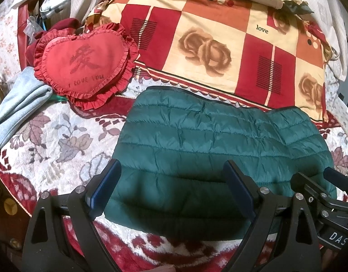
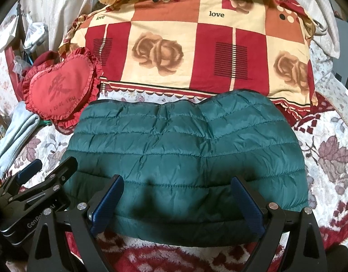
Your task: Fold large clothes
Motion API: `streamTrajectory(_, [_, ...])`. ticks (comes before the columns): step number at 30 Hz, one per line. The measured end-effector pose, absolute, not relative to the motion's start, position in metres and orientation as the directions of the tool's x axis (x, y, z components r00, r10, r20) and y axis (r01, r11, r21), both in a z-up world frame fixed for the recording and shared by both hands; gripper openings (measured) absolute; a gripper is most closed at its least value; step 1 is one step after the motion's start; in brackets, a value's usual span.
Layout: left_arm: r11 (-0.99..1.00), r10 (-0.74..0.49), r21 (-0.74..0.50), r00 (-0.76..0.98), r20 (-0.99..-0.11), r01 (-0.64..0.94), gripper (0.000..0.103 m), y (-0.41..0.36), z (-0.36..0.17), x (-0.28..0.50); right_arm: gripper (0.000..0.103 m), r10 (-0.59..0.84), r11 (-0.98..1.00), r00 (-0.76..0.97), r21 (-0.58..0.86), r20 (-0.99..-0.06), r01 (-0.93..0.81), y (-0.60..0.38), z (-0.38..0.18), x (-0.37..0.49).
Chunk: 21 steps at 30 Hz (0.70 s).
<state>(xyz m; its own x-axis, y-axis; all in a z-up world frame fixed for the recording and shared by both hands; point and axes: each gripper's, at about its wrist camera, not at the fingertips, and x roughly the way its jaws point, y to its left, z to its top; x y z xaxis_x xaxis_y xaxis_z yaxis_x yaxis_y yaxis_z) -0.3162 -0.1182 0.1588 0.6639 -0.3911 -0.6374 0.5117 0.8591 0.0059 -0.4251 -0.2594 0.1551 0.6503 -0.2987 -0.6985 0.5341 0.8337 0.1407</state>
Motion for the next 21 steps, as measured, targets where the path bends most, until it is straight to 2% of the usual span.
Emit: streamTrajectory(21, [0.85,-0.403,0.004,0.654,-0.64,0.527,0.092,-0.1232,0.1588,-0.3202,0.094,-0.301,0.83,0.652,0.145,-0.696,0.538,-0.2586,0.1574,-0.4269])
